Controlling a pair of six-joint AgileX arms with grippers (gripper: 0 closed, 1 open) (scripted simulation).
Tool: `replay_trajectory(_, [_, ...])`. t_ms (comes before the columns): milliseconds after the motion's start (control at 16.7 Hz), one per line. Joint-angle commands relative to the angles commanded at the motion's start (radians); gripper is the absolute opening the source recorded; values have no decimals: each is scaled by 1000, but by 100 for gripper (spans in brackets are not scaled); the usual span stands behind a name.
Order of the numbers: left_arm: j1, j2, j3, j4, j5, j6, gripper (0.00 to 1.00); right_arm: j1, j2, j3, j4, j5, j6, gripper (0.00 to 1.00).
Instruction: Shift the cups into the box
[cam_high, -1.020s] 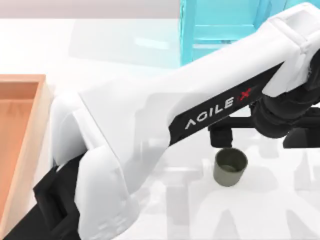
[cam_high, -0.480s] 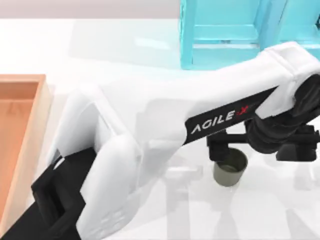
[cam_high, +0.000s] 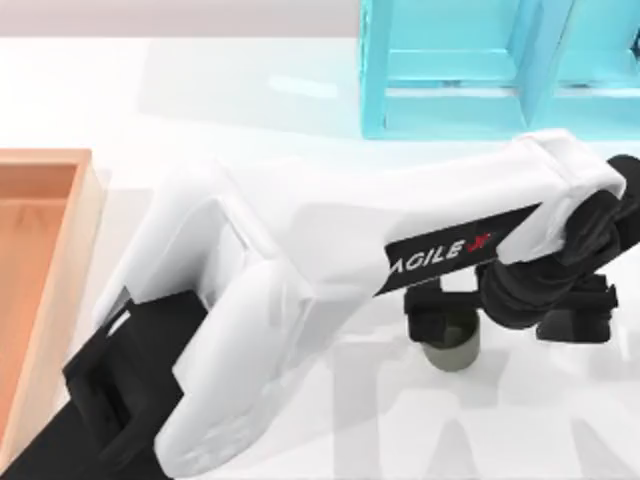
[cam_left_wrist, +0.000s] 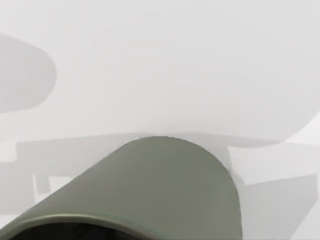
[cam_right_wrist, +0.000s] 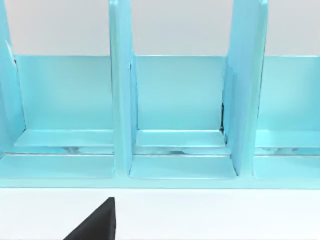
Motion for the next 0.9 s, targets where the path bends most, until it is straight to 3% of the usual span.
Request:
replay_trajectory(60, [0,0,0,0,0,0,100,0,0,0,0,0,0,100])
replay_trajectory(840, [0,0,0,0,0,0,2,0,0,0,0,0,0,100])
replay_trajectory(900, [0,0,0,0,0,0,0,0,0,0,0,0,0,100])
